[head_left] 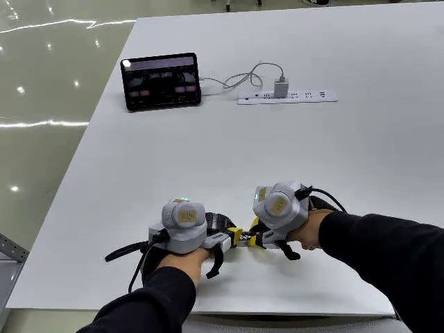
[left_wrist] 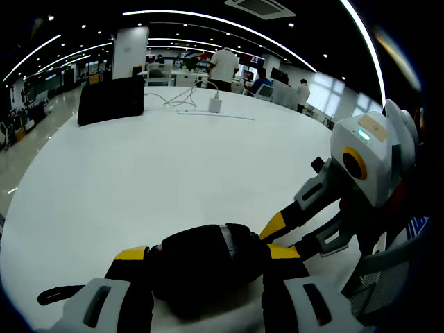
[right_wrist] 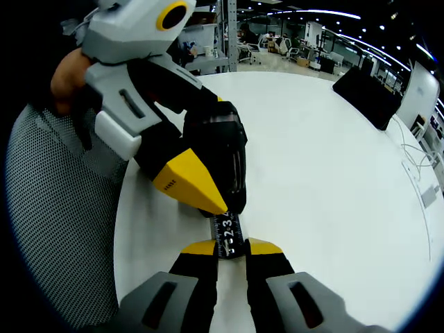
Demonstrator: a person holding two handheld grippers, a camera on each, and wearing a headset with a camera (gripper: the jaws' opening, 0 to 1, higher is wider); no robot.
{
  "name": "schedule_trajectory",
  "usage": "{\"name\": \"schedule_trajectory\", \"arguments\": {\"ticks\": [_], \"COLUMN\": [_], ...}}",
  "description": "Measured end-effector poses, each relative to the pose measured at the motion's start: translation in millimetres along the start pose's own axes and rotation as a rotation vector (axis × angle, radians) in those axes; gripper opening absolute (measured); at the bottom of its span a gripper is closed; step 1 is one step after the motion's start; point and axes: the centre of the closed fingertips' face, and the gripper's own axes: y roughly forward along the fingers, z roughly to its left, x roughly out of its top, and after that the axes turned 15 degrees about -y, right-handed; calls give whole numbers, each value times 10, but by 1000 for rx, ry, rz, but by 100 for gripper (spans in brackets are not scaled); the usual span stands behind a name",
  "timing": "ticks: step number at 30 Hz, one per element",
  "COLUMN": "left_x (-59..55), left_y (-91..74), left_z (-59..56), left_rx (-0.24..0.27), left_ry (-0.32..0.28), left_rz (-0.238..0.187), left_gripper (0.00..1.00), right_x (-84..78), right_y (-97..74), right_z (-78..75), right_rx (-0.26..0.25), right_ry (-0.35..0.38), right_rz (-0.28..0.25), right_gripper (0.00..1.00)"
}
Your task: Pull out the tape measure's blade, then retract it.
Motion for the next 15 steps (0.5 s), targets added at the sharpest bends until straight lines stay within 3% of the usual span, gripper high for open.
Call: {"name": "schedule_trajectory", "arguments": {"ticks": [5, 15], "left_x": [-15, -5], "left_y": [9, -4], "left_z": [-16, -1], "left_rx": [7, 1], "left_ry": [44, 12], "left_rz": [-3, -9], "left_gripper": [59, 59], "right_x": [64, 29], "right_y": [40, -18], "right_z": [28, 11], "right_rx": [-6, -6], "right_ry": [-7, -63], "right_rz": [-9, -10], "right_gripper": [11, 12]}}
